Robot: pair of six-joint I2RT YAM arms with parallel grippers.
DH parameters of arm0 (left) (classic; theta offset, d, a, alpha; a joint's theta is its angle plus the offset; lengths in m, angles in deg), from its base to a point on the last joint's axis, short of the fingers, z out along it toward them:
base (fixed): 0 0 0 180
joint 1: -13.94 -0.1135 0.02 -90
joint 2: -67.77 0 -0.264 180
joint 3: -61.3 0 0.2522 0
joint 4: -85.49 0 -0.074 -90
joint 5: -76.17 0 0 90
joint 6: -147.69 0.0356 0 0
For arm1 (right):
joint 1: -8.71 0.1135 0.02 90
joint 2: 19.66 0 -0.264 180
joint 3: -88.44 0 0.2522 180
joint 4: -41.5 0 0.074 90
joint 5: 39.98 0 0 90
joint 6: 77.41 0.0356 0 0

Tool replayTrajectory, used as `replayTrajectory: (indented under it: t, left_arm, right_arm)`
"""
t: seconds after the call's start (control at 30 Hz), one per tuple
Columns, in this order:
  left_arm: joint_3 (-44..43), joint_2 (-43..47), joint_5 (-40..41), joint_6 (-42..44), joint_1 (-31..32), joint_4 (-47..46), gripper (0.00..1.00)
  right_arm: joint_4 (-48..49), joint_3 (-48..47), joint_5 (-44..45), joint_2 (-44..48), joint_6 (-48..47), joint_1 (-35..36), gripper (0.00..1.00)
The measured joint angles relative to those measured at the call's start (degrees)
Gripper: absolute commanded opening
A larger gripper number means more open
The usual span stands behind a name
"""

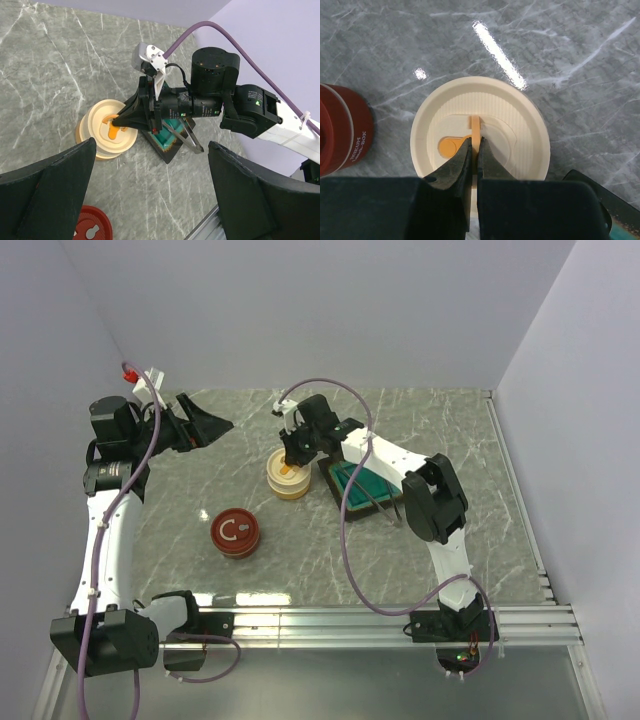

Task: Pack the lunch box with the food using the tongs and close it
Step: Put the lid back on the lunch box

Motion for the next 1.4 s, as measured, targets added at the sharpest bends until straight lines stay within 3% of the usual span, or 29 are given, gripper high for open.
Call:
replayTrajectory:
  t: [1.4]
  left_arm:
    - [1.0,0.0,-0.9,0.1,-0.9,-0.4,0.99]
  right_arm:
    - [3.2,2.6,0.0,-1.0,1.9,0.1,0.00]
